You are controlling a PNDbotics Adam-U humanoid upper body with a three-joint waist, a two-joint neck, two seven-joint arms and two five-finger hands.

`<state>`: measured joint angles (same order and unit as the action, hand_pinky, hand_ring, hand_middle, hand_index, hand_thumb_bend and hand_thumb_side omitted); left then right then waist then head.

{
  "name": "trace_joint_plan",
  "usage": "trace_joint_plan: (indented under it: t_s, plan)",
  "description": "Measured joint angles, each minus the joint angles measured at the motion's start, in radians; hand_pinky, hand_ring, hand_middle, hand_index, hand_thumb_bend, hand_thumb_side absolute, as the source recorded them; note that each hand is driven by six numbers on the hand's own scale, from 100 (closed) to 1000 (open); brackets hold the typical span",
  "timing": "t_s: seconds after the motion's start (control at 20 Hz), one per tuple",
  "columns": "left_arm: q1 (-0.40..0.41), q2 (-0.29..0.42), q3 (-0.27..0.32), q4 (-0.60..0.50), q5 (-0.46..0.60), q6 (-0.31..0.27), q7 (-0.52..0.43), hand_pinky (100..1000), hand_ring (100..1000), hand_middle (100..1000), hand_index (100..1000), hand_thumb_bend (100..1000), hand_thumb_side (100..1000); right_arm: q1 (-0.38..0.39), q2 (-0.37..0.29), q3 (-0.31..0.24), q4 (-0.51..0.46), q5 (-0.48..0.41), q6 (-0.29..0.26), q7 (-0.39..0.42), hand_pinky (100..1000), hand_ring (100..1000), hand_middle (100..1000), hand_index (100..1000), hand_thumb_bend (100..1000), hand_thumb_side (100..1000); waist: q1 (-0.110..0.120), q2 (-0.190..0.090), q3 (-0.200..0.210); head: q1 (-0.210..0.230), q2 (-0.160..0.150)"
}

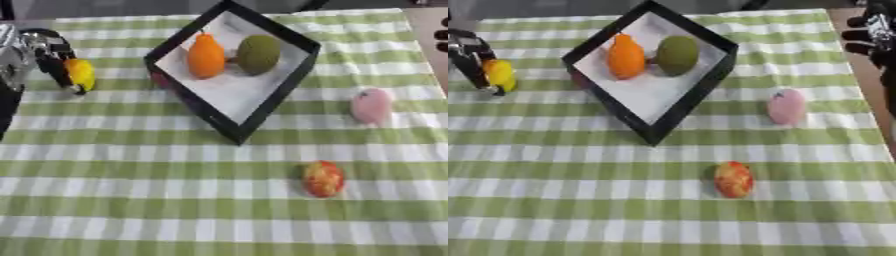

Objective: Pick up objects on the table and place them in the box.

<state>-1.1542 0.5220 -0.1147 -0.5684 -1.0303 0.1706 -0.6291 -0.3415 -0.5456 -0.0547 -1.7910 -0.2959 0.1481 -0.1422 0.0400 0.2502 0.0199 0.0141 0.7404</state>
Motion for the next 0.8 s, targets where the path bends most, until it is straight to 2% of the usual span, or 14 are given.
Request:
trace_joint_plan:
  t_s: [0.4, 0.8]
  plan:
    - [-0.027, -0.003, -0.015, -0.079, -0.002, -0.012, 0.002, 709, 668, 608, 670, 531, 100, 0.0, 0.0, 0.0, 0.0, 0.0, 0.0, 0.0, 800, 743, 687, 896, 100, 599, 0.0, 0.0, 0.006, -0.006, 0.0]
    - [-0.093, -0.002, -0.07, -0.175, -0.001, -0.074, -0.061, 711, 669, 603, 663, 549, 100, 0.0, -0.001, 0.0, 0.0, 0.0, 0.0, 0.0, 800, 743, 686, 896, 100, 593, 0.0, 0.0, 0.006, -0.019, 0.0]
